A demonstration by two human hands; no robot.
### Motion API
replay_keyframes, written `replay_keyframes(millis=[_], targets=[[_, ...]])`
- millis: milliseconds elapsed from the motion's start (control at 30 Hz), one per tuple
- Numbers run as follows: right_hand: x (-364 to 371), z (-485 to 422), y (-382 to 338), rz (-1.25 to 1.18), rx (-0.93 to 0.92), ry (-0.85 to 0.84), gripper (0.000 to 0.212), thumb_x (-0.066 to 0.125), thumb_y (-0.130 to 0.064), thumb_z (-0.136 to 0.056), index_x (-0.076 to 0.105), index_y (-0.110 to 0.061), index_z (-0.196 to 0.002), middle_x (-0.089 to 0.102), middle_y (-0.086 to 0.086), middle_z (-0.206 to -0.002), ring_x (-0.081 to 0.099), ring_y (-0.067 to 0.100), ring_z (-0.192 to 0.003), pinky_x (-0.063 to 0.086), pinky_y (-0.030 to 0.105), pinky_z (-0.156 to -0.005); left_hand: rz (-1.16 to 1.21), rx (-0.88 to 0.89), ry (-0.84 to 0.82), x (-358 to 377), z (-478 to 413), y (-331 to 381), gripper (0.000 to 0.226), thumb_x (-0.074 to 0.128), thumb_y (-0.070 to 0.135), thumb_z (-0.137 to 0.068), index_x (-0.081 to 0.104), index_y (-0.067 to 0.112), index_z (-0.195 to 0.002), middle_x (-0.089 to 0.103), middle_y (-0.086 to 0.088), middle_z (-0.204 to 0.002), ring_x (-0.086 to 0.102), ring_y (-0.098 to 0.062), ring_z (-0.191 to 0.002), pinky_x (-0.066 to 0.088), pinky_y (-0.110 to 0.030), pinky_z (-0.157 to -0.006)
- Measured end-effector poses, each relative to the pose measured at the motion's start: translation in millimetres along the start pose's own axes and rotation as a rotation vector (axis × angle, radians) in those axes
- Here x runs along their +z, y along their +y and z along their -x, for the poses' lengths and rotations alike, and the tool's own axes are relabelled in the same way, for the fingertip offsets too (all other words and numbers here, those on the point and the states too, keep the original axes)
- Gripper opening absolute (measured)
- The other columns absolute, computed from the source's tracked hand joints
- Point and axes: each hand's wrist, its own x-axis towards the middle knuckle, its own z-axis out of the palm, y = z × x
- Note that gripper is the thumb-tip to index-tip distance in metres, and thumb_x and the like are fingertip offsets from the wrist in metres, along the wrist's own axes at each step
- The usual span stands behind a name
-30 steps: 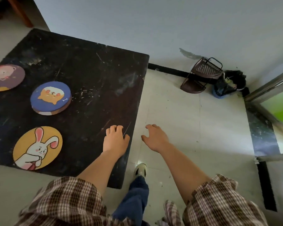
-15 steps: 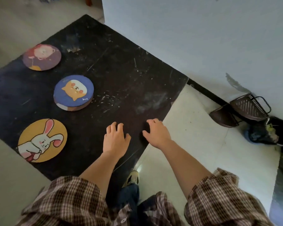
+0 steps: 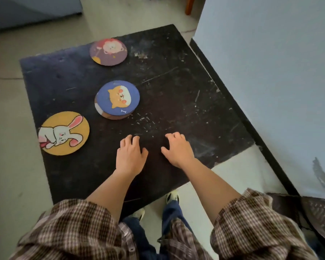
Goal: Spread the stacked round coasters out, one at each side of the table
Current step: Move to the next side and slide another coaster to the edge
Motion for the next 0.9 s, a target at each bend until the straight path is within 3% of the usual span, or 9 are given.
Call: replay_keyframes(millis=[167, 367, 600, 900], targets=[[-13.8, -30.2, 11.3, 0.050, -0.133, -0.030, 0.052, 0.053, -0.036, -0.088, 0.040, -0.015, -0.134, 0.044, 0.009, -0.135, 0.038, 0.026, -0.124, 0.037, 0.043, -0.098, 0.091, -0.172, 0.072, 7.5, -10.4, 16.6, 0.055, 0.050, 0.037, -0.092, 0.035, 0.016, -0.140, 0.032, -0.010, -0.151, 0.026, -0.028, -0.139, 0.037, -0.044, -0.104], [-20.4, -66.9, -1.0, 0.042, -0.200, -0.074, 0.055, 0.054, -0.037, -0.087, 0.040, -0.015, -0.135, 0.044, 0.008, -0.134, 0.038, 0.025, -0.124, 0.039, 0.043, -0.099, 0.062, -0.213, 0.144, 2.5, -31.2, 13.7, 0.054, 0.046, 0.038, -0.092, 0.037, 0.014, -0.140, 0.034, -0.007, -0.151, 0.027, -0.026, -0.139, 0.038, -0.042, -0.103], [-20.3, -120.0, -28.3, -0.041, -0.163, -0.089, 0.055, 0.053, -0.039, -0.087, 0.041, -0.015, -0.135, 0.042, 0.009, -0.135, 0.035, 0.025, -0.125, 0.039, 0.042, -0.099, 0.076, -0.295, 0.203, -17.6, -79.1, -4.7, 0.052, 0.048, 0.034, -0.092, 0.037, 0.014, -0.139, 0.032, -0.014, -0.151, 0.023, -0.030, -0.138, 0.036, -0.046, -0.103], [-19.1, -178.7, -61.1, -0.074, -0.116, -0.025, 0.049, 0.053, -0.036, -0.088, 0.046, -0.014, -0.131, 0.042, 0.008, -0.126, 0.038, 0.024, -0.119, 0.042, 0.040, -0.092, 0.119, -0.524, 0.210, -14.5, -110.8, -5.5, 0.066, 0.041, 0.041, -0.094, 0.018, 0.014, -0.148, 0.014, -0.010, -0.158, 0.011, -0.028, -0.141, 0.025, -0.049, -0.109]])
